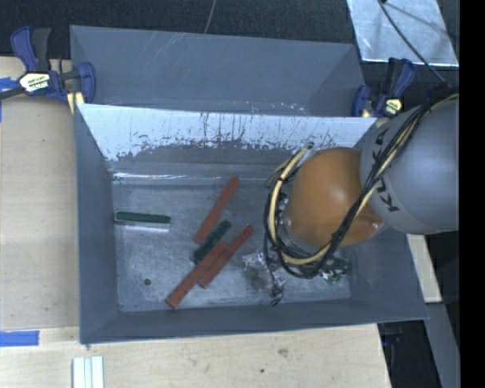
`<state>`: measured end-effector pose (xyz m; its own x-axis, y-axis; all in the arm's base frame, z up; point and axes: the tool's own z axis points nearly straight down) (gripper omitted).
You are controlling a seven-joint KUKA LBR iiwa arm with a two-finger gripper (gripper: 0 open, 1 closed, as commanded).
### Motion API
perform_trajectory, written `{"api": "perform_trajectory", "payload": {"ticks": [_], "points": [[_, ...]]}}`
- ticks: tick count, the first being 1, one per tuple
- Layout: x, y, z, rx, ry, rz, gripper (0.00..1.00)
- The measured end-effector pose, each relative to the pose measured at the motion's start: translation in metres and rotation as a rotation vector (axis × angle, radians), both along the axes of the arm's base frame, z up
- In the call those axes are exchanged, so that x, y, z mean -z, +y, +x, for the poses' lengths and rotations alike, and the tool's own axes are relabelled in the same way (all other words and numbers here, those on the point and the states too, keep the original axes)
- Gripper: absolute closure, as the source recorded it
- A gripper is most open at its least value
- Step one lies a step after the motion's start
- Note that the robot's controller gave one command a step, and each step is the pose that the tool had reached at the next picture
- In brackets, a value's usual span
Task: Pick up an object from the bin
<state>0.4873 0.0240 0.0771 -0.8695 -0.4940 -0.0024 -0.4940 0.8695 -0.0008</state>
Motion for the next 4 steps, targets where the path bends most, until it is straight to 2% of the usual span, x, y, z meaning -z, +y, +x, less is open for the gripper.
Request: {"api": "perform_trajectory", "payload": {"ticks": [1, 2, 3, 4], "points": [[-0.001, 0.000, 0.001, -0.002, -0.004, 0.000, 0.00], [-0.003, 0.012, 0.008, -0.065, 0.004, -0.004, 0.00], [-0.017, 0.077, 0.044, -0.332, -0.006, 0.003, 0.00], [-0.002, 0.091, 0.036, -0.228, -0.003, 0.000, 0.00]]}}
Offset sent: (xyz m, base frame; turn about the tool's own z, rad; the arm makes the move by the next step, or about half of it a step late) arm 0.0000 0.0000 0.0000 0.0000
